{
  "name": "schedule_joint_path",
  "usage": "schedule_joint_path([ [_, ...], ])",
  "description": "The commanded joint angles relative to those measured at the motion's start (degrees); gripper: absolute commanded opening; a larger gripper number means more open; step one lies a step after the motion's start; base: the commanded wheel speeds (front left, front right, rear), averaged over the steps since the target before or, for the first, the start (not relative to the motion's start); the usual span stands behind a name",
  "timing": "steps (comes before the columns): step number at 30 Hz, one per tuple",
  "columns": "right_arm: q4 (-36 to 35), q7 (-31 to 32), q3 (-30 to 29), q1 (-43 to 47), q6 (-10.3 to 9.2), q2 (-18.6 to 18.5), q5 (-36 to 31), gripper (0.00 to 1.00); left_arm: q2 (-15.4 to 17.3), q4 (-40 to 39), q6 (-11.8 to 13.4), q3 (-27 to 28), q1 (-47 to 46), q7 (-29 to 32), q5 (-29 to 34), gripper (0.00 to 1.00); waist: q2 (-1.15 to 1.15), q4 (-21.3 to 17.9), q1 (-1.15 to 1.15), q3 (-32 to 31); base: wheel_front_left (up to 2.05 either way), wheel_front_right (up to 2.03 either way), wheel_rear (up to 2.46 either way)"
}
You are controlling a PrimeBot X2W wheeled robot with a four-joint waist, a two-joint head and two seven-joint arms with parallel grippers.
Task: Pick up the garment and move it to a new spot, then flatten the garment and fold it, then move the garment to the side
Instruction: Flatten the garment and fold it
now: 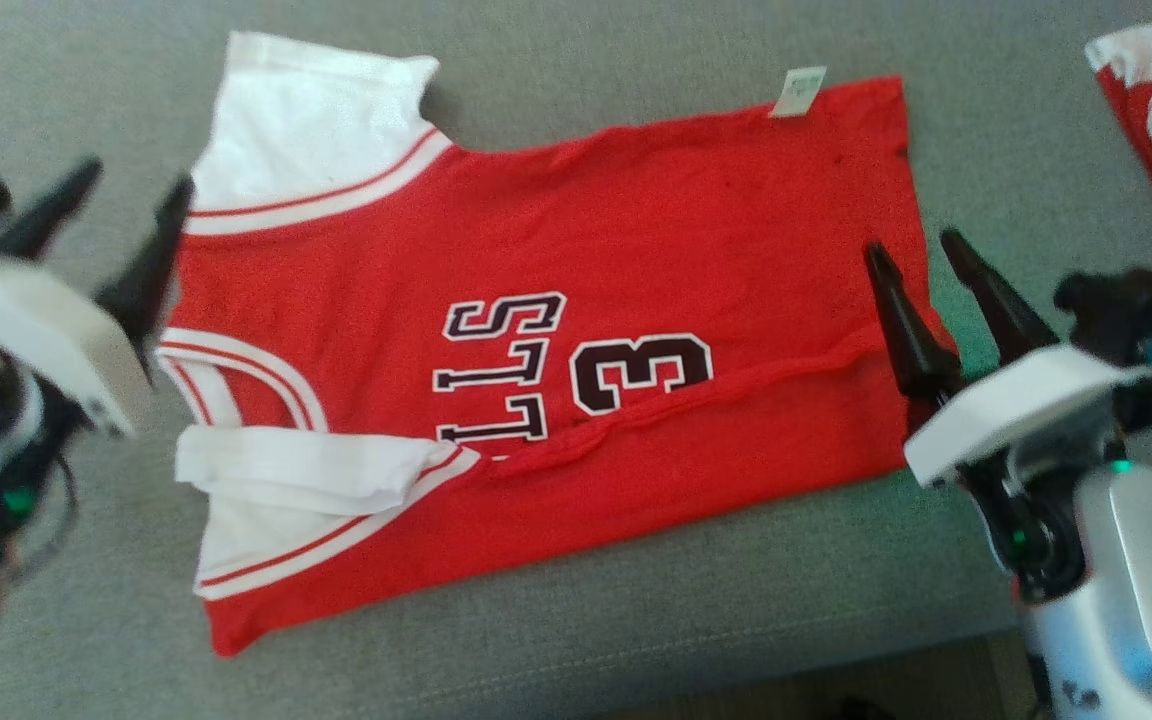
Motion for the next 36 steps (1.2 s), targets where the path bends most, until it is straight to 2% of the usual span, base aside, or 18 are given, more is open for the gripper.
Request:
schedule_joint_path([
  [1, -2.1, -0.7, 1.8, -2.0, 0.37, -1.1, 0.0, 1.0, 2.8, -0.8, -0.2, 2.8, -3.9, 1.3, 0.1, 1.0, 0.0, -1.8, 0.0, 3.3, 0.0, 0.0, 0.0],
  [9, -0.3, -3.1, 7.4, -10.4, 0.37, -1.6, 0.7, 1.0, 6.8, 7.3, -4.2, 1.7, -20.7, 10.9, -1.5, 1.0, 0.0, -4.5, 0.0, 10.0, 0.0, 0.0, 0.0],
  [16, 1.7, -5.1, 11.3, -15.0, 0.37, -1.8, 1.5, 1.0, 7.4, 13.6, -5.6, -1.0, -28.8, 15.4, -1.0, 1.0, 0.0, -6.4, 0.0, 13.3, 0.0, 0.0, 0.0],
  [24, 3.2, -7.0, 13.6, -17.8, 0.37, -2.3, 2.4, 1.0, 8.6, 19.2, -5.9, -2.1, -33.4, 16.0, 0.7, 1.0, 0.0, -8.1, 0.0, 15.0, 0.0, 0.0, 0.0],
  [36, 4.2, -7.4, 14.1, -20.3, 0.37, -3.0, 3.1, 1.0, 8.4, 22.4, -6.4, -4.4, -36.2, 16.4, 1.6, 1.0, 0.0, -9.3, 0.0, 15.8, 0.0, 0.0, 0.0],
])
